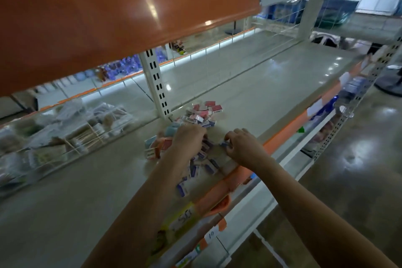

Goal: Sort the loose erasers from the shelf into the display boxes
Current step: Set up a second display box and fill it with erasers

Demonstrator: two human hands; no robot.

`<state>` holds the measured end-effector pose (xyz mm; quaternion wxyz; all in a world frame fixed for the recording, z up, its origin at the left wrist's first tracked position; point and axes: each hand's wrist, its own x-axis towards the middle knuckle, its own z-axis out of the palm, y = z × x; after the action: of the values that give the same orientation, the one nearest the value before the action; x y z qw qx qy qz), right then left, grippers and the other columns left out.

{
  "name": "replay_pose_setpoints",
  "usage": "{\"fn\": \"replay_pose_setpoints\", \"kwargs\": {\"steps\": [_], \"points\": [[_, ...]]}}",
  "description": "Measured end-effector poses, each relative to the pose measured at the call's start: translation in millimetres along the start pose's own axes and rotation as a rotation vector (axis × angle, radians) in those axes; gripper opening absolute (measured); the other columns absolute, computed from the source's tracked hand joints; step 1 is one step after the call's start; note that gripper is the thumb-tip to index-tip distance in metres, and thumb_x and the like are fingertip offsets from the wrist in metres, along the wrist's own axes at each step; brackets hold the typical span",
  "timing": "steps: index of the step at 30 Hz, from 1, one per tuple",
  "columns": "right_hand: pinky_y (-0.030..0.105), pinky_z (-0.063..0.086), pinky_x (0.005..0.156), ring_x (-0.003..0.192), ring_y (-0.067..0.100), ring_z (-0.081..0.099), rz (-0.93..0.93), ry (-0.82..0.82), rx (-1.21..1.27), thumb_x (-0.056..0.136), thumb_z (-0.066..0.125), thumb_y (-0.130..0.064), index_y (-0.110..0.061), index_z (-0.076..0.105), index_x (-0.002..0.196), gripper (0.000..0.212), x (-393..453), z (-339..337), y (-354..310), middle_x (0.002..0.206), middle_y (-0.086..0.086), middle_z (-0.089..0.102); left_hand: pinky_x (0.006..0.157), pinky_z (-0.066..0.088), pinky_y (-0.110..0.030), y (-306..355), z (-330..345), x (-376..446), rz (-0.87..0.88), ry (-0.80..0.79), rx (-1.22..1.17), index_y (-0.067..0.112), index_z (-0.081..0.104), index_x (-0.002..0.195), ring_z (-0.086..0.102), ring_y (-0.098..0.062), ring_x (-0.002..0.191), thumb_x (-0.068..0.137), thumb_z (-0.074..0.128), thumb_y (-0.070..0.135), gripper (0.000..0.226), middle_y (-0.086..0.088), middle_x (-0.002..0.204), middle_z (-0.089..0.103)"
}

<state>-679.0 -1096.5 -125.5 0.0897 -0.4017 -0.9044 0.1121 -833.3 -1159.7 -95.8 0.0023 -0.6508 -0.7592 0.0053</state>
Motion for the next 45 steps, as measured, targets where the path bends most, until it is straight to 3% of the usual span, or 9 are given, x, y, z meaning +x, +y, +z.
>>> {"fn": "replay_pose_setpoints", "kwargs": {"steps": [6, 11, 18, 24, 28, 31, 35, 40, 45], "points": [[0.033, 0.045, 0.086, 0.105, 0.023, 0.048, -0.139, -0.037, -0.012, 0.091, 0.048, -0.025, -0.011, 0.057, 0.115, 0.028, 12, -5, 22, 0.112, 0.008, 0.055, 0.084, 0.043, -0.033, 9, -2, 1, -0.163, -0.034, 0.036, 0.010, 0.057, 0.114, 0.054, -0.024, 0.102, 0.087, 0.051, 0.002, 0.028, -0.011, 0.111, 0.058], [0.032, 0.044, 0.087, 0.107, 0.023, 0.048, -0.206, -0.053, 0.033, 0.091, 0.049, -0.026, -0.012, 0.058, 0.115, 0.029, 19, -7, 33, 0.112, 0.008, 0.056, 0.074, 0.036, -0.029, 16, -6, 3, -0.207, -0.068, -0.007, 0.016, 0.058, 0.107, 0.050, -0.024, 0.102, 0.088, 0.058, 0.015, 0.020, -0.008, 0.108, 0.054], [0.031, 0.042, 0.086, 0.105, 0.022, 0.048, -0.276, -0.079, 0.064, 0.092, 0.051, -0.029, -0.013, 0.059, 0.115, 0.029, 20, -11, 46, 0.110, 0.007, 0.057, 0.078, 0.038, -0.030, 31, 5, 0, -0.272, 0.035, -0.008, 0.021, 0.057, 0.094, 0.050, -0.019, 0.102, 0.083, 0.065, 0.026, 0.014, -0.001, 0.106, 0.059], [0.029, 0.041, 0.086, 0.106, 0.021, 0.048, -0.322, -0.077, 0.091, 0.088, 0.053, -0.020, -0.014, 0.059, 0.115, 0.028, 18, -22, 48, 0.109, 0.006, 0.056, 0.085, 0.042, -0.032, 35, 10, -8, -0.278, 0.053, 0.006, 0.024, 0.064, 0.107, 0.047, -0.019, 0.117, 0.086, 0.062, 0.035, 0.024, -0.001, 0.114, 0.060], [0.024, 0.040, 0.086, 0.104, 0.019, 0.049, -0.396, -0.051, 0.181, 0.087, 0.055, -0.015, -0.012, 0.059, 0.115, 0.028, 17, -31, 37, 0.110, 0.005, 0.056, 0.082, 0.042, -0.027, 37, 2, -30, -0.317, 0.191, -0.152, 0.023, 0.063, 0.112, 0.054, -0.015, 0.104, 0.086, 0.063, 0.031, 0.027, 0.001, 0.117, 0.061], [0.021, 0.042, 0.081, 0.097, 0.016, 0.053, -0.473, -0.044, 0.263, 0.087, 0.057, -0.014, -0.012, 0.060, 0.113, 0.026, 14, -35, 20, 0.109, 0.004, 0.057, 0.086, 0.040, -0.029, 32, -7, -56, -0.384, 0.314, -0.185, 0.023, 0.061, 0.113, 0.055, -0.016, 0.104, 0.086, 0.063, 0.032, 0.029, 0.001, 0.118, 0.062], [0.008, 0.033, 0.071, 0.087, 0.006, 0.049, -0.588, -0.033, 0.370, 0.086, 0.061, -0.016, -0.013, 0.061, 0.109, 0.023, 0, -36, -16, 0.108, 0.002, 0.060, 0.085, 0.038, -0.030, 18, -16, -108, -0.495, 0.410, -0.178, 0.021, 0.062, 0.114, 0.053, -0.021, 0.106, 0.084, 0.066, 0.033, 0.033, 0.000, 0.116, 0.063], [0.022, 0.039, 0.076, 0.099, 0.022, 0.057, -0.707, -0.069, 0.403, 0.082, 0.066, -0.018, -0.013, 0.059, 0.111, 0.029, -32, -30, -88, 0.110, 0.005, 0.059, 0.076, 0.038, -0.025, 4, -22, -197, -0.627, 0.485, -0.174, 0.022, 0.067, 0.102, 0.056, -0.018, 0.090, 0.082, 0.071, 0.025, 0.021, 0.005, 0.096, 0.065], [0.021, 0.042, 0.068, 0.081, 0.019, 0.057, -0.909, -0.109, 0.485, 0.084, 0.064, -0.011, -0.011, 0.059, 0.096, 0.013, -82, -19, -178, 0.088, -0.003, 0.054, 0.079, 0.041, -0.030, -16, -26, -302, -0.824, 0.510, -0.221, 0.022, 0.066, 0.105, 0.054, -0.018, 0.093, 0.084, 0.068, 0.026, 0.021, 0.003, 0.099, 0.064]]}}
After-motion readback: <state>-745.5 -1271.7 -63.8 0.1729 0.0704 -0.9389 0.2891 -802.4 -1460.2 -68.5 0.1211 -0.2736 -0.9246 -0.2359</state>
